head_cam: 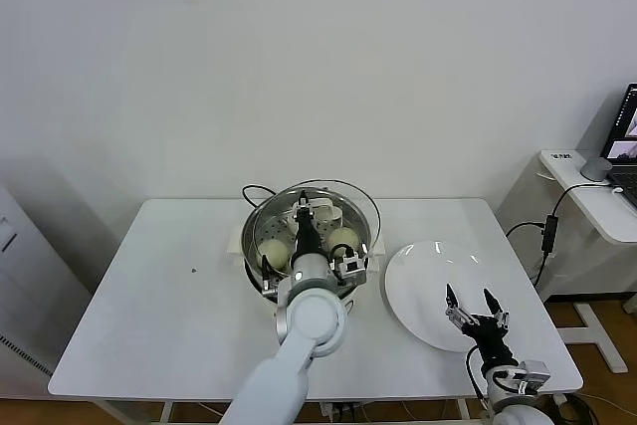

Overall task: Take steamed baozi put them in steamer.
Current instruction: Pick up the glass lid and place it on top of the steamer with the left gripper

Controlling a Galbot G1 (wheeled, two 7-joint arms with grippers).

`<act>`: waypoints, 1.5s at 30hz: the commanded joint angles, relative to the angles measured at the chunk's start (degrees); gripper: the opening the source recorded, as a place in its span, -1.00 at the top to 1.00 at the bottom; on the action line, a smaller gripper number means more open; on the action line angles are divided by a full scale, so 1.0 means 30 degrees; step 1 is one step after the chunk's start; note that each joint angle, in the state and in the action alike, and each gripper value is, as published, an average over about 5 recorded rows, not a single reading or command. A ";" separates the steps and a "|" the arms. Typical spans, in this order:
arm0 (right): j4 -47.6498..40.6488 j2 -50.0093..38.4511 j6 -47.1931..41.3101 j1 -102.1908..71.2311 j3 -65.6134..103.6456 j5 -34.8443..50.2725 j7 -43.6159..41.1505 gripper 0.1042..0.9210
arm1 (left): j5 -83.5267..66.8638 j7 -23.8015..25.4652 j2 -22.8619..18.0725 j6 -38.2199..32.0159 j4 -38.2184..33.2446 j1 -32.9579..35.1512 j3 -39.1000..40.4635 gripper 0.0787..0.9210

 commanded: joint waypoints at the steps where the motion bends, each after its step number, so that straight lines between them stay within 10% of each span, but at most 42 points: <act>1: -0.0081 0.0012 0.0064 0.0013 -0.0009 -0.0028 -0.0016 -0.76 | 0.2195 -0.0268 -0.0935 0.0936 0.0177 0.0270 0.0170 0.88; 45: -0.0212 0.0197 0.0274 0.0008 -0.0131 -0.0254 -0.0068 -0.76 | 0.1330 -0.1243 -0.0935 0.0936 0.1156 0.0629 -0.0247 0.88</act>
